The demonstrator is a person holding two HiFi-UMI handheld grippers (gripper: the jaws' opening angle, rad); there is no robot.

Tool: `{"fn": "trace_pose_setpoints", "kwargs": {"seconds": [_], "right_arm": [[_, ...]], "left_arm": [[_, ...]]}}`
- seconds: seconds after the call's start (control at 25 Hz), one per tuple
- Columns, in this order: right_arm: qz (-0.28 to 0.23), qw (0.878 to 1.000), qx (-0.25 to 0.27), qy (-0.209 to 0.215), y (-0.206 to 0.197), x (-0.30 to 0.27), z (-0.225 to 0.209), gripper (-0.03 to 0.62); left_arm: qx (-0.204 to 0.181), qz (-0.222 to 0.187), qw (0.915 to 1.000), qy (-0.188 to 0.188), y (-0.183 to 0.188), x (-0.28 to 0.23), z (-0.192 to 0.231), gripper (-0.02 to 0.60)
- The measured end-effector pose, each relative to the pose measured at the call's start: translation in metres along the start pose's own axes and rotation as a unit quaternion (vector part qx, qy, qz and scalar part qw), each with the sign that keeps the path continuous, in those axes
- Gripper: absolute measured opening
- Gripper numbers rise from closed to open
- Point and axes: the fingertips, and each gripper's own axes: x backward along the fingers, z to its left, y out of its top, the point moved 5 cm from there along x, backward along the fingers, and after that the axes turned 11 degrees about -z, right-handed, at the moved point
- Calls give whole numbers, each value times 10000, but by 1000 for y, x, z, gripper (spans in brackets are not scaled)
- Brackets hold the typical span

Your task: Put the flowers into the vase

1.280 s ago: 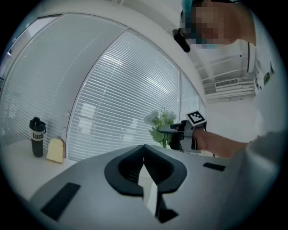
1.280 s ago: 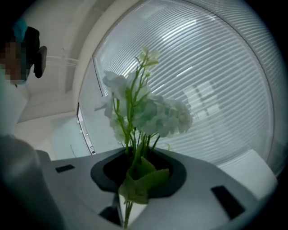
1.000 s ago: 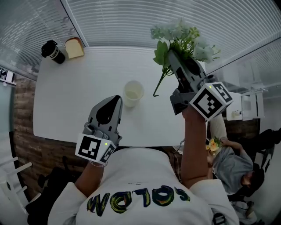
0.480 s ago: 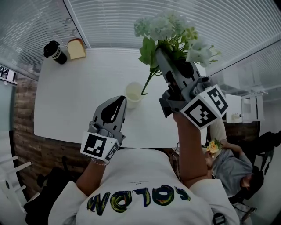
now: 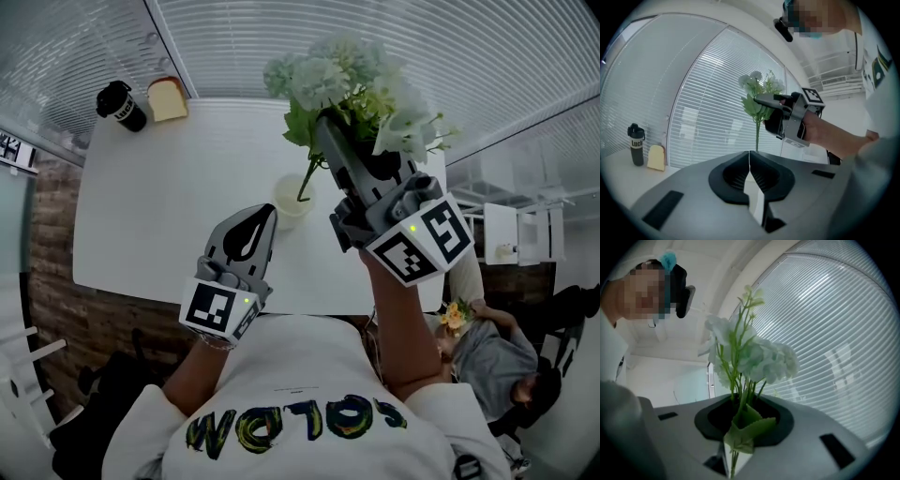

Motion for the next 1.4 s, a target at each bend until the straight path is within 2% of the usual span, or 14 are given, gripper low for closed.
{"fn": "trace_pose_setpoints", "kwargs": {"seconds": [0.2, 0.76, 1.0, 1.2, 1.4], "right_arm": [[93, 9999, 1, -71, -21, 3, -1, 101], [231, 9996, 20, -144, -44, 9, -10, 106], [412, 9990, -26, -200, -65, 17, -9, 111], [462, 9987, -92, -169, -76, 21, -8, 117], [555, 9982, -154, -146, -90, 24, -7, 123]], "left_arm": [[33, 49, 10000, 24, -7, 3, 3, 15], [42, 188, 9998, 33, -9, -3, 5, 15], [-72, 207, 9997, 63, -14, -4, 7, 16], [-216, 214, 9995, -21, -15, -12, 7, 54], [-447, 445, 9979, -111, -27, -23, 6, 136]]}}
